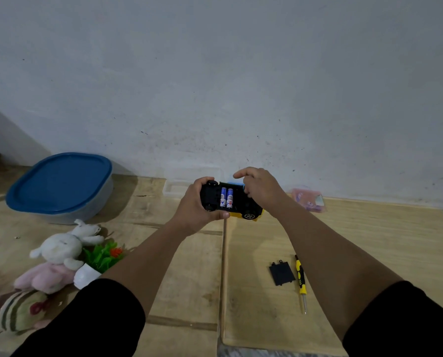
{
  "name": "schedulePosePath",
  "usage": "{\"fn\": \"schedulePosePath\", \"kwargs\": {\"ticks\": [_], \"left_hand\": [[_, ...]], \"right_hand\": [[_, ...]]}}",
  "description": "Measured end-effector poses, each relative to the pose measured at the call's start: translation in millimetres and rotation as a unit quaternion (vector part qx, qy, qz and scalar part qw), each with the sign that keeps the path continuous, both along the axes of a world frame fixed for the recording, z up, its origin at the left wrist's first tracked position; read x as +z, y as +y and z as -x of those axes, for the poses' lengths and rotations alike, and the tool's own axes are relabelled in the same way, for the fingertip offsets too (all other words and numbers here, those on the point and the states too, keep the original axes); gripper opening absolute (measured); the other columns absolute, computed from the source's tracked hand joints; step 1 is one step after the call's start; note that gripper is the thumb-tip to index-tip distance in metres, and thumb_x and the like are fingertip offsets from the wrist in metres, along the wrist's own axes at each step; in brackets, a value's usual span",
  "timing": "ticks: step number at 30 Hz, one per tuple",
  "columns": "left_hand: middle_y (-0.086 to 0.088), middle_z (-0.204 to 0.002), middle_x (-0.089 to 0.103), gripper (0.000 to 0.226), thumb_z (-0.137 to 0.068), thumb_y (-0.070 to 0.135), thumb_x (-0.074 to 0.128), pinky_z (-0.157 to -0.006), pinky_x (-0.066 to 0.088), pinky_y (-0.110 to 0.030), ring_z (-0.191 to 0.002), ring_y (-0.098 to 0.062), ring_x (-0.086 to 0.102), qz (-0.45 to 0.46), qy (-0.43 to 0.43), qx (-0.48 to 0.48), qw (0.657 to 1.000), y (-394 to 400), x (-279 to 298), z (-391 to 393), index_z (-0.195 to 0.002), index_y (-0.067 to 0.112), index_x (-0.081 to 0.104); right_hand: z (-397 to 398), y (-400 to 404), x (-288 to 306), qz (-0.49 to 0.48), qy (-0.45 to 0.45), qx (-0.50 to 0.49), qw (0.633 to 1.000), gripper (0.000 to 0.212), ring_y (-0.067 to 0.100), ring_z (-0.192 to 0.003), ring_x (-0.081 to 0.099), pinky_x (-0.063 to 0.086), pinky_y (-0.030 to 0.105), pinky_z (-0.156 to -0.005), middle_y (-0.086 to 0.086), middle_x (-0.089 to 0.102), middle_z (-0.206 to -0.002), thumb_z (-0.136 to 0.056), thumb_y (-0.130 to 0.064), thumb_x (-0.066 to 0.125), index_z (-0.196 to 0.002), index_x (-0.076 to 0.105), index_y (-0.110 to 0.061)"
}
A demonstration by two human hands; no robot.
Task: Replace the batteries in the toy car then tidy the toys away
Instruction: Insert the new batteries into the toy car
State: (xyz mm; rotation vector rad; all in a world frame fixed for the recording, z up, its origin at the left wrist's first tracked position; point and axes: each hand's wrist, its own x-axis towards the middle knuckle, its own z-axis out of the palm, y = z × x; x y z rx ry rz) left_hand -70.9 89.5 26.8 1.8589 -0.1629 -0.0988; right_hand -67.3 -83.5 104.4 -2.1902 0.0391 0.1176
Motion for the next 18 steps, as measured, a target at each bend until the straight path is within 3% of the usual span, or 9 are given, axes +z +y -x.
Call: {"fn": "schedulePosePath", "kwargs": {"ticks": [2, 5, 9, 12, 14, 18], "left_hand": [[-0.001, -0.126, 0.048, 0.090, -0.058, 0.014, 0.090, -0.084, 0.044, -0.013, -0.113, -0.013, 0.053, 0.007, 0.002, 0.002, 1.000, -1.3, -2.4, 0.4, -0.132, 0.023, 0.040], [-0.001, -0.126, 0.049, 0.090, -0.057, 0.013, 0.090, -0.084, 0.044, -0.014, -0.113, -0.014, 0.054, 0.009, 0.001, 0.004, 1.000, -2.0, -3.2, -0.3, -0.132, 0.022, 0.041], [-0.002, -0.126, 0.049, 0.089, -0.057, 0.014, 0.090, -0.090, 0.047, -0.022, -0.114, -0.014, 0.054, 0.003, -0.005, 0.003, 1.000, 0.3, -4.3, -1.7, -0.130, 0.025, 0.041], [-0.002, -0.126, 0.049, 0.090, -0.055, 0.017, 0.091, -0.097, 0.048, -0.031, -0.114, -0.015, 0.054, 0.008, -0.001, 0.001, 1.000, 1.7, -5.2, -2.4, -0.130, 0.026, 0.041], [-0.002, -0.126, 0.049, 0.089, -0.054, 0.017, 0.091, -0.097, 0.048, -0.031, -0.114, -0.014, 0.054, 0.012, 0.000, 0.002, 1.000, 1.7, -4.7, -3.0, -0.128, 0.028, 0.042], [-0.002, -0.126, 0.049, 0.086, -0.057, 0.011, 0.089, -0.093, 0.049, -0.027, -0.113, -0.014, 0.054, 0.013, 0.002, 0.001, 1.000, 1.9, -2.9, -3.9, -0.127, 0.028, 0.041]], "right_hand": [[1.8, -1.2, -1.0, -0.040, 0.009, 0.009, 0.999, 0.031, 0.015, -0.081, 0.062, 0.051, 0.020, -0.071, 0.008, 0.059, -0.102, -0.094, -0.004, 0.042, -0.118, 0.059, -0.011], [3.8, -4.1, -1.1, -0.095, 0.014, 0.005, 0.995, 0.033, 0.021, -0.090, 0.067, 0.056, 0.027, -0.075, 0.007, 0.065, -0.108, -0.087, 0.000, 0.057, -0.118, 0.059, -0.010], [3.3, -6.3, -1.9, -0.072, -0.010, 0.009, 0.997, 0.030, 0.014, -0.099, 0.061, 0.055, 0.032, -0.082, 0.002, 0.069, -0.108, -0.082, -0.003, 0.064, -0.110, 0.065, -0.016], [2.7, -6.5, -3.3, -0.074, -0.014, -0.001, 0.997, 0.029, 0.015, -0.096, 0.061, 0.055, 0.028, -0.076, 0.003, 0.067, -0.110, -0.082, -0.004, 0.065, -0.109, 0.065, -0.017], [0.9, -6.9, -4.2, -0.047, -0.014, -0.004, 0.999, 0.028, 0.019, -0.094, 0.062, 0.052, 0.024, -0.073, 0.002, 0.062, -0.113, -0.083, -0.007, 0.065, -0.108, 0.066, -0.018], [-5.0, -6.4, -6.4, 0.049, -0.026, 0.009, 0.998, 0.026, 0.021, -0.103, 0.058, 0.046, 0.026, -0.082, 0.002, 0.057, -0.111, -0.084, -0.010, 0.065, -0.108, 0.066, -0.020]]}}
